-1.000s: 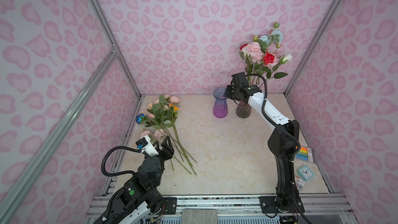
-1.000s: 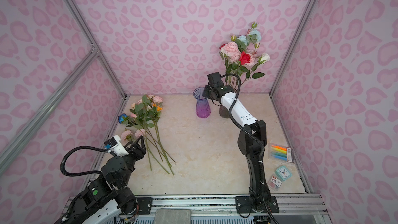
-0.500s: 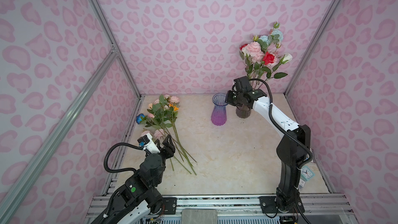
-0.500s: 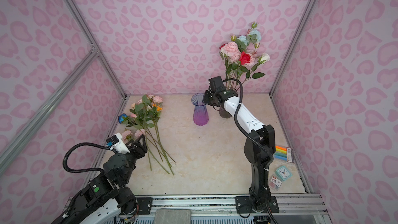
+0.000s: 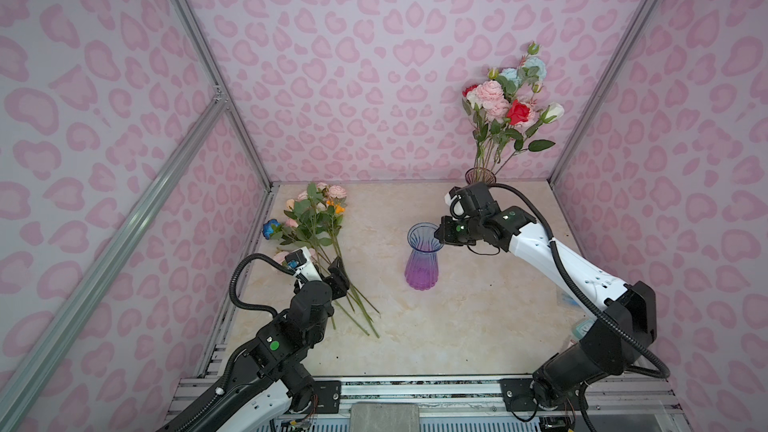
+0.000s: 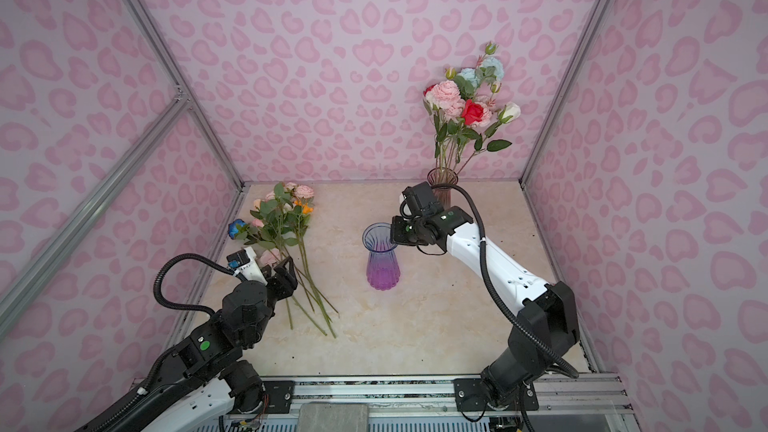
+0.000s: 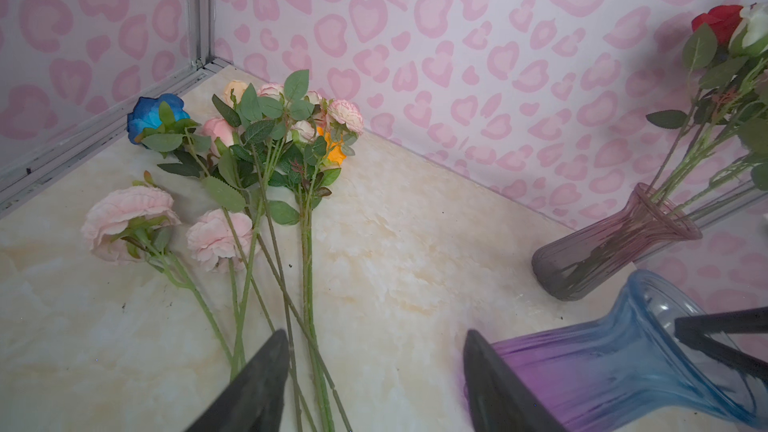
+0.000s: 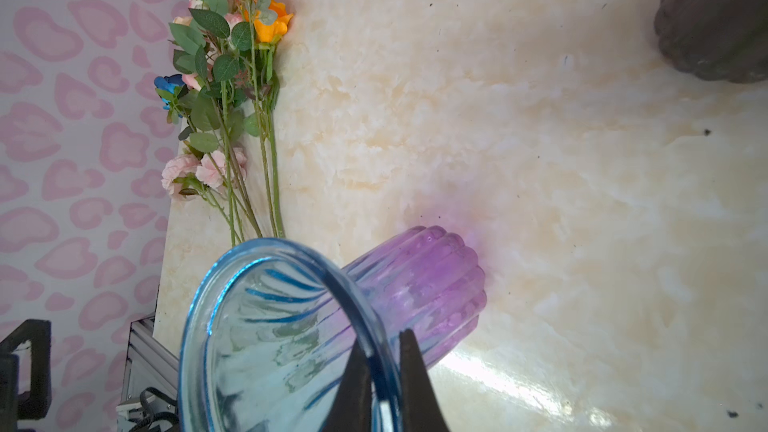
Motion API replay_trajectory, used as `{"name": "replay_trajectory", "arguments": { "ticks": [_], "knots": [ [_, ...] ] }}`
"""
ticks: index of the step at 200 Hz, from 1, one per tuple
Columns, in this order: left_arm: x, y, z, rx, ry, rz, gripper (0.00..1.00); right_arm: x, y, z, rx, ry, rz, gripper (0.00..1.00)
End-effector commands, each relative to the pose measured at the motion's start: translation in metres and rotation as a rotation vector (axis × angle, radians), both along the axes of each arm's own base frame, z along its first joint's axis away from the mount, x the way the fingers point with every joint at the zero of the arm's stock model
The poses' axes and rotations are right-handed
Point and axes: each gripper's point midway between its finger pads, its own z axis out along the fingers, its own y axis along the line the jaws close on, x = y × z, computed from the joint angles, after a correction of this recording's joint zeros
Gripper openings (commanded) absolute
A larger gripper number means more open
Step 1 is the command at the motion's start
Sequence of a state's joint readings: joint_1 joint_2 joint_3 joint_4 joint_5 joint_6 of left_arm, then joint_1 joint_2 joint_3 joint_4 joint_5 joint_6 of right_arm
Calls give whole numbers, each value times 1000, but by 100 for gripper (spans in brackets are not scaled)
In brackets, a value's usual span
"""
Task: Arrange the flowers into the vase
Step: 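Drag the blue-purple vase toward the robot into the table center with the right gripper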
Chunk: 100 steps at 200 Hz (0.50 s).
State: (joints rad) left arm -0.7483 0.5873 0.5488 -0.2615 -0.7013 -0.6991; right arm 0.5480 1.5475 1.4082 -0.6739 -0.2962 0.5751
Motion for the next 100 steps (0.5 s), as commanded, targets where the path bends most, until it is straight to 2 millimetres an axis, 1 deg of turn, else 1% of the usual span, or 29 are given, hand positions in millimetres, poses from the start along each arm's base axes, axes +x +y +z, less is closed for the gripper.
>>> {"name": "replay_trajectory", "arguments": {
  "ticks": [1,9,16,36,47,59,85,100],
  "knots": [
    [5,-4,5,-17,-13,3,67,-6,7,8,28,-30,47,0],
    [6,-5,7,-7,-8,1,67,-6,6,8,22,-31,51,0],
    [8,-6,7,5,-3,0,67,-7,6,6,20,-29,58,7],
    [12,-9,11,31,5,-3,67,-9,9,3,12,-19,87,17],
    [13,-9,12,42,10,-1,67,-9,6,1,-5,-25,84,24],
    [14,-10,11,52,13,-1,68,-9,1,1,-20,-35,76,29],
    [17,-6,8,78,27,20,70,-10,-10,13,-33,-87,58,36],
    [22,-1,0,91,56,40,71,-9,-22,24,-61,-134,30,37]
  ]
}}
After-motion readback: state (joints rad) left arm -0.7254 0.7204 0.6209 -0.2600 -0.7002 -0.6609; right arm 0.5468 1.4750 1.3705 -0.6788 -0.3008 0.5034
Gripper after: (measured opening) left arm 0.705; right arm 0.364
